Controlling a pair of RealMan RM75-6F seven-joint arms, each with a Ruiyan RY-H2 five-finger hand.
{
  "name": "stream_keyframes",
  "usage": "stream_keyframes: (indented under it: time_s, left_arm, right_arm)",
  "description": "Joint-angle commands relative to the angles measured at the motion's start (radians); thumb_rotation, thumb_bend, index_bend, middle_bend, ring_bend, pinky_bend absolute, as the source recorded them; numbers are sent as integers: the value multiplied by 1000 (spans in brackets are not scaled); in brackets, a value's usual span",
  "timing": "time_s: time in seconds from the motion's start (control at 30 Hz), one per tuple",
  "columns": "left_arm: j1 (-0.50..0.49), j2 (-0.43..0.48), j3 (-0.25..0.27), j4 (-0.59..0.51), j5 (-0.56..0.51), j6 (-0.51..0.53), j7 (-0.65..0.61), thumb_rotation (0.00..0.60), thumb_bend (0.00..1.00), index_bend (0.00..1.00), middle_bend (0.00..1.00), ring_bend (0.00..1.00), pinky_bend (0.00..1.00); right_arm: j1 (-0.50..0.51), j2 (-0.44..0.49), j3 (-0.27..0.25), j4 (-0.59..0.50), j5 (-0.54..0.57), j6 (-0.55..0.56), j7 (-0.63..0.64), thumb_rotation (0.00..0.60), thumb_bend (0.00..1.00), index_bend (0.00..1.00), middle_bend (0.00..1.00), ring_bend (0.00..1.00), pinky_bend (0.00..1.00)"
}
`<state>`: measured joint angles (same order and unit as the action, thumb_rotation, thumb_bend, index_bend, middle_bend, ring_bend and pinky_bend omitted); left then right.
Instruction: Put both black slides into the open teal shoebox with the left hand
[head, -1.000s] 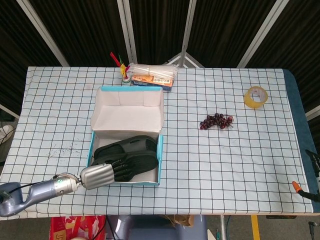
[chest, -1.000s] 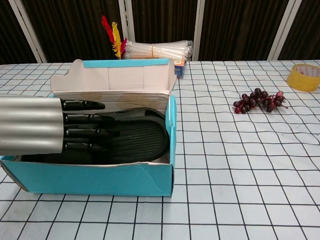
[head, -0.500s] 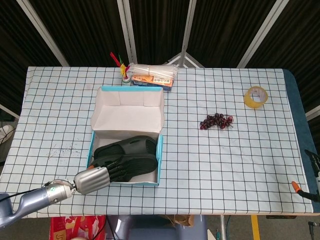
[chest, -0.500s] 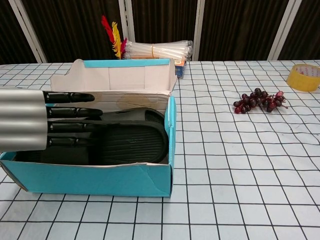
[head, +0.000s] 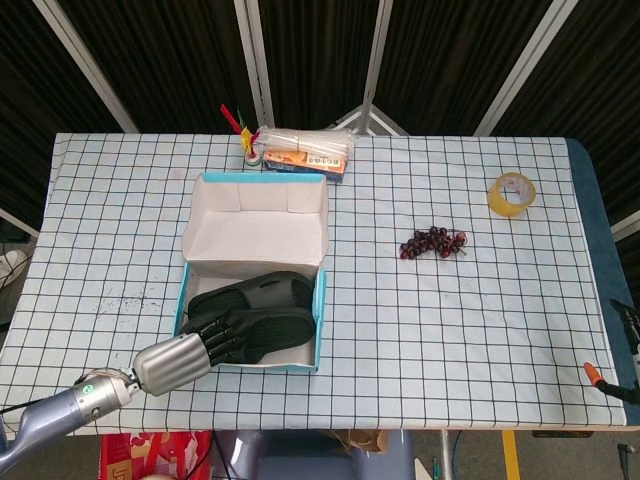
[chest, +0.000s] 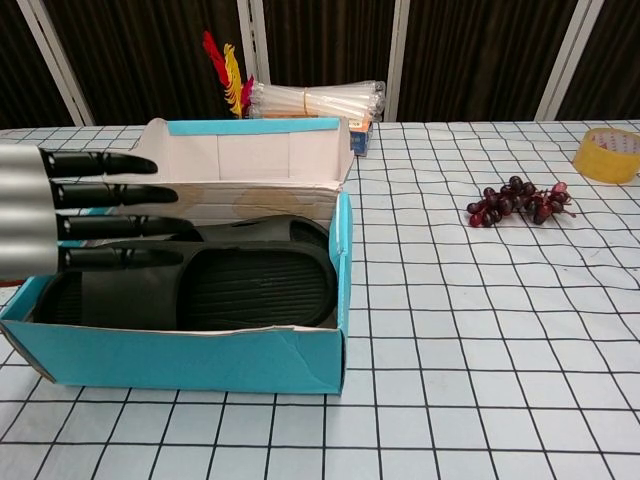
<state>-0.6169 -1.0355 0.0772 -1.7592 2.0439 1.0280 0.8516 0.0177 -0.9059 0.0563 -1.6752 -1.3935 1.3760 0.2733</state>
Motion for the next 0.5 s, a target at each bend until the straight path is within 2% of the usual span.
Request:
stream_keyframes:
  time_s: [0.03,0.1,0.13,0.23,0.33,0.5]
  left_arm:
    - [77,22,-25,-55,-71,233,-251,600,159,88,88,15,101]
    - [132,26,-41,-90,-112,361,-350,600,172,178,267,96,138]
    - [172,32,-49,-116,-148,437,-402,600,178,206,297,132,153]
    - [289,65,-44,-175,-254,592,-486,600,188,260,260,141,168]
    - [409,90,-25,-186,-377,706,-547,600,188,274,228,134,169]
    - [519,66,-24,-114,-499,787,-704,600,188,255,205,99,162]
  right_arm:
    - [-1,1,0,0,-1,2,2,600,307,31,113,186,127]
    - [-1,1,-1,0,-6,4,4,600,307,31,113,186,127]
    - [-1,2,-2,0,-10,5,6,600,307,31,113,186,127]
    - [-4,3,-4,2,-26,16,10,600,307,31,113,186,127]
    - [-8,6,-9,7,-56,36,25,600,307,31,113,186,127]
    - [-8,8,-22,26,-126,66,45,600,307,31,113,186,127]
